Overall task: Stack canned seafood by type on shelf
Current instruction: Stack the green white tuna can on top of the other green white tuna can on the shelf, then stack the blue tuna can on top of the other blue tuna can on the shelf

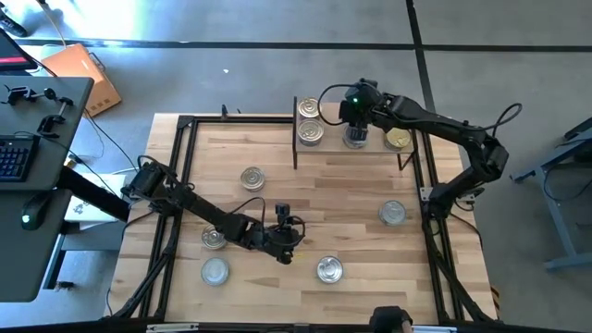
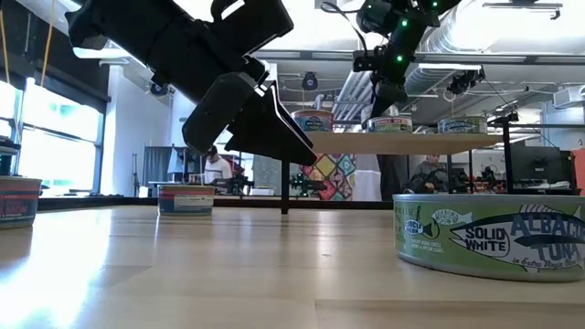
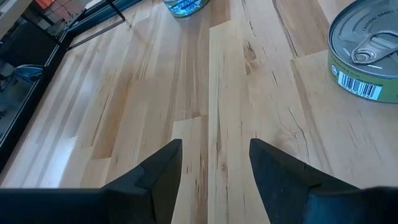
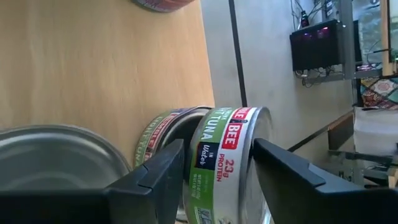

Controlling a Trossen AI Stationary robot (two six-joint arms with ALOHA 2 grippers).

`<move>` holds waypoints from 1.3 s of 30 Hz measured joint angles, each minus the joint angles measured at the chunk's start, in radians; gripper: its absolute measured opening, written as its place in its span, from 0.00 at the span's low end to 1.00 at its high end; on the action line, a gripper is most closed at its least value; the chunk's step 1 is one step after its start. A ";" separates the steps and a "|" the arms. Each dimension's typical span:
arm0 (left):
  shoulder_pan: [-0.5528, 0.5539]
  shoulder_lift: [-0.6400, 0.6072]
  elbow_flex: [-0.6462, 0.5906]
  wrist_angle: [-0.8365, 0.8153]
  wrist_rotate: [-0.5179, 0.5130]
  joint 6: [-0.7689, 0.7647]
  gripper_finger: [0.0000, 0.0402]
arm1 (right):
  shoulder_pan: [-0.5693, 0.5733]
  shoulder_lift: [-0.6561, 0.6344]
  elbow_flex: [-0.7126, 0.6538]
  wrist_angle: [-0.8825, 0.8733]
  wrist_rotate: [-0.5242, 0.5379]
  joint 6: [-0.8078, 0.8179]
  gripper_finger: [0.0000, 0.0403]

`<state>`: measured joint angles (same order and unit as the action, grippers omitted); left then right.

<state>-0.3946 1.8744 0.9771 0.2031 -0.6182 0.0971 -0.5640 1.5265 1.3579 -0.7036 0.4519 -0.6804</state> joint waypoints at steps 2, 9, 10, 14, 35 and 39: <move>0.000 0.000 0.000 0.000 0.000 0.000 0.45 | 0.000 0.000 0.000 -0.010 0.000 0.000 0.46; 0.000 0.000 0.000 0.000 0.000 0.000 0.45 | 0.002 0.000 0.001 -0.025 0.001 0.009 0.57; 0.000 0.000 0.001 0.000 0.000 0.000 0.45 | 0.002 0.000 0.004 -0.027 0.001 0.010 0.59; 0.000 0.000 0.001 0.000 0.000 0.000 0.45 | 0.011 -0.001 0.037 -0.046 0.009 0.032 0.62; -0.002 -0.001 0.001 -0.007 0.001 -0.016 0.45 | 0.310 -0.003 0.264 -0.426 -0.093 0.431 0.61; -0.006 -0.001 0.001 -0.008 0.001 -0.016 0.45 | 0.414 -0.004 0.252 -0.414 -0.094 0.476 0.61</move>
<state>-0.4011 1.8736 0.9779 0.1955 -0.6174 0.0811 -0.1505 1.5223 1.6096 -1.1174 0.3583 -0.2041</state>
